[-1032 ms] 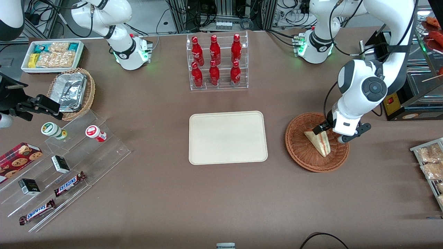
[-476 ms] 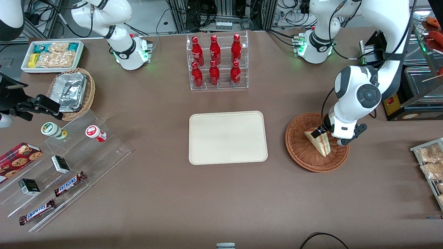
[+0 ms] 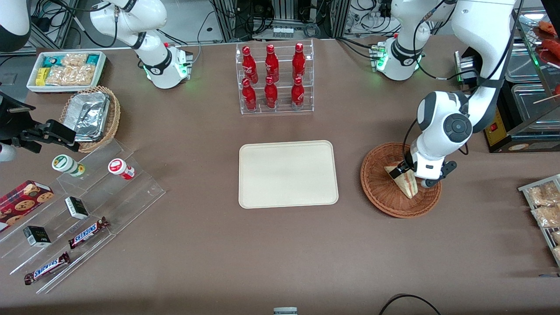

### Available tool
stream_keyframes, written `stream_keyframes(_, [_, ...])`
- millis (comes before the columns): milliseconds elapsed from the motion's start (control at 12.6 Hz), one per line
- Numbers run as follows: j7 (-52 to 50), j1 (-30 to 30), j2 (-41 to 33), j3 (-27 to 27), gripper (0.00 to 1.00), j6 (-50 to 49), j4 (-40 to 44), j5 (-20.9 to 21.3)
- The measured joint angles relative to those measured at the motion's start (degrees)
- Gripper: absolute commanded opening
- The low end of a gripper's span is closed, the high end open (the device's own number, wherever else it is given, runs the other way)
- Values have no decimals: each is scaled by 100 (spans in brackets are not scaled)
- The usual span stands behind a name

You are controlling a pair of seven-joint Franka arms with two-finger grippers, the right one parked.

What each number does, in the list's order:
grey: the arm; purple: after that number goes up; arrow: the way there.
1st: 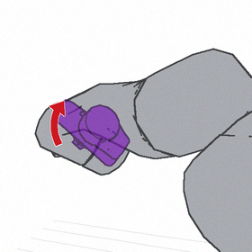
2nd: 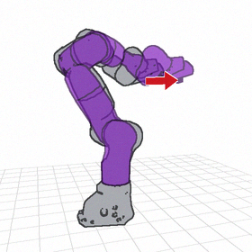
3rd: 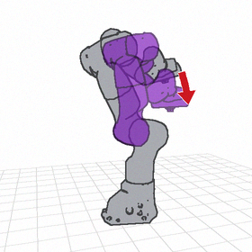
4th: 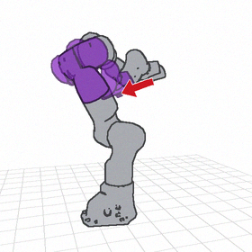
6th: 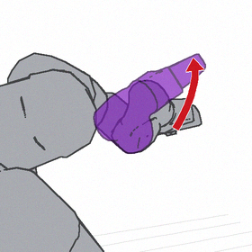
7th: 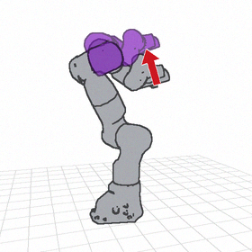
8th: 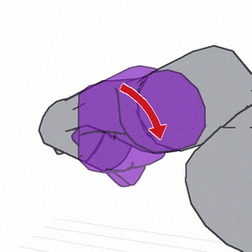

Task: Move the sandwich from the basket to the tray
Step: 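Lower the open left gripper around the sandwich and close it, then lift the sandwich and carry it with the left gripper over the tray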

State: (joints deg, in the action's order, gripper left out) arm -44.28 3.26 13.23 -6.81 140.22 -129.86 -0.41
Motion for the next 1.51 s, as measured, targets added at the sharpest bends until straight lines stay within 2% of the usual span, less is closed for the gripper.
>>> stream_keyframes(79, [-4,0,31,0,41,11,-1,0])
stream_keyframes(159, [-9,0,55,0,20,24,-3,0])
stream_keyframes(238, [-13,0,70,0,14,44,-4,0])
stream_keyframes(635, [19,1,-45,-3,8,-148,46,1])
stream_keyframes(952, [523,9,-386,-164,8,-1413,503,1])
stream_keyframes(1190, [526,23,-370,-675,8,-2265,1243,1])
stream_keyframes(1508, [491,58,61,-1472,8,-2325,1801,64])
